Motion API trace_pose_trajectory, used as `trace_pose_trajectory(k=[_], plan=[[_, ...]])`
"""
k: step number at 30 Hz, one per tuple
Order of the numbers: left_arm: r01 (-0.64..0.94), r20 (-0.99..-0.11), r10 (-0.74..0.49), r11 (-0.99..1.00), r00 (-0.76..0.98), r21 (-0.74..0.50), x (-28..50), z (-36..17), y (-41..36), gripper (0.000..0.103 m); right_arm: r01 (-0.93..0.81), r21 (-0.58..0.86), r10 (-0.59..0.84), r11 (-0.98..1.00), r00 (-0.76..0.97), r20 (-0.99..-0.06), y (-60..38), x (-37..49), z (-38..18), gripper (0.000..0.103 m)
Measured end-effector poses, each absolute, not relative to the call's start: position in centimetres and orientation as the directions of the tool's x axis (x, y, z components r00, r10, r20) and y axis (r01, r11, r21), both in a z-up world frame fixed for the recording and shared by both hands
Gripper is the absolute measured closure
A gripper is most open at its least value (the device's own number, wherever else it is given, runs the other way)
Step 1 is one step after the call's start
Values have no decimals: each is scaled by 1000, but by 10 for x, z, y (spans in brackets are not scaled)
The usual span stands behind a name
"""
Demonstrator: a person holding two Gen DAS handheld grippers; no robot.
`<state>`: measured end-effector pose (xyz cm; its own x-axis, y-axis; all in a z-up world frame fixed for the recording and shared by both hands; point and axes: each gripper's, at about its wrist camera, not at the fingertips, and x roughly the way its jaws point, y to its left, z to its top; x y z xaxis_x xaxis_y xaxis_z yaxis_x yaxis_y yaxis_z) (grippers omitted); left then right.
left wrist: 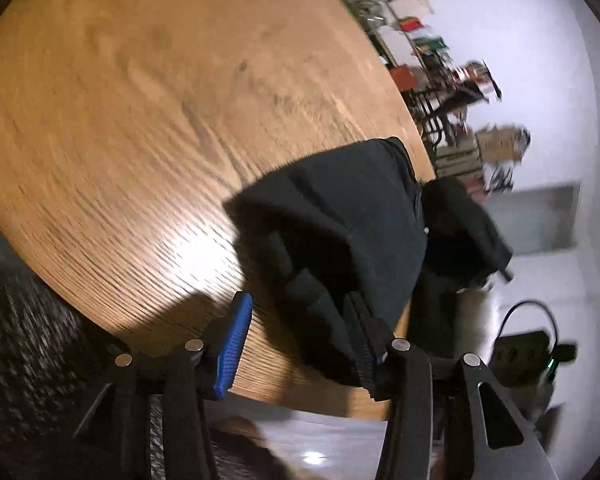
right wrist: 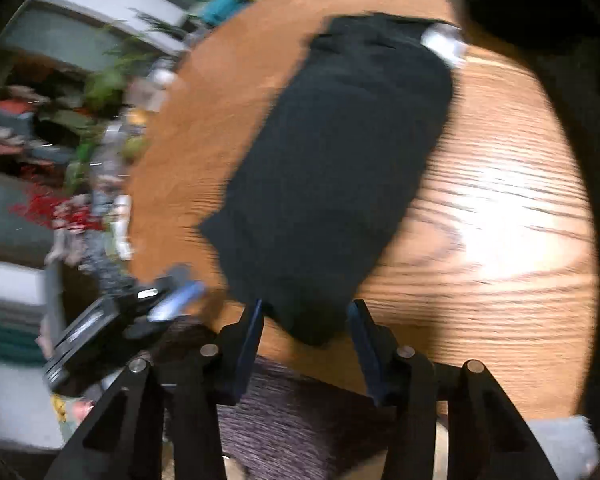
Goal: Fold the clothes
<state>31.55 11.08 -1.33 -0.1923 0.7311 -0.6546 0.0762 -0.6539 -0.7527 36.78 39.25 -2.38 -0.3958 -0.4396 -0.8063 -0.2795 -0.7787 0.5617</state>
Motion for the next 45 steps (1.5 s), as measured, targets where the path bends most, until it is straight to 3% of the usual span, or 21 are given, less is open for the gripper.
trace_pose_trajectory(k=[3,6,8,10,12,15,17,21,22,25,28,30,32,38,41,43,45], plan=[[28,-634,749,-641,-194,-767,312,2,119,54,-221,478,-388,-850,-351,-852,372,357,-26,54],[-24,-625,758,-640,-186,-768,309,18,130,54,-50,393,-365,-918,-280,-888,340,363,-25,53],[-72,-655,739,-671,-157,-738,306,27,145,54,15,410,-398,-912,-267,-878,337,369,-20,53],[-141,-683,718,-696,-135,-704,310,38,160,54,-51,538,-498,-841,-314,-808,367,372,-16,54],[-259,-788,594,-797,-164,-546,318,50,186,54,-174,567,-477,-805,-379,-793,404,374,-15,53],[-426,-867,447,-843,-219,-327,333,59,230,56,-324,336,-214,-884,-358,-909,442,354,-21,51],[-524,-872,423,-816,-248,-246,345,64,253,72,-326,265,-139,-907,-361,-922,452,335,-23,53],[-631,-929,294,-771,-224,-92,355,38,279,93,-302,304,-196,-904,-341,-920,469,282,-44,54],[-614,-945,261,-785,-196,-90,351,25,275,98,-314,317,-215,-895,-320,-923,472,273,-51,54],[-573,-949,282,-805,-139,-155,351,17,235,100,-347,342,-257,-873,-268,-929,478,252,-66,57],[-538,-976,199,-835,-92,-119,350,18,202,101,-329,332,-256,-884,-253,-933,480,243,-67,56],[-526,-954,282,-830,-105,-187,343,38,188,101,-301,318,-243,-899,-261,-934,478,243,-68,53],[-520,-917,379,-812,-122,-266,333,55,186,101,-269,305,-231,-914,-273,-934,470,242,-69,42],[-474,-930,343,-846,-131,-245,323,34,171,101,-262,270,-197,-926,-272,-942,465,256,-75,37],[-440,-934,332,-863,-128,-246,319,26,158,101,-303,373,-279,-877,-312,-908,482,263,-78,40],[-338,-876,467,-849,-121,-406,321,34,126,101,-331,426,-317,-842,-335,-887,489,275,-77,42],[-215,-775,614,-785,-148,-581,324,42,94,93,-363,443,-323,-819,-347,-881,487,298,-74,46]])
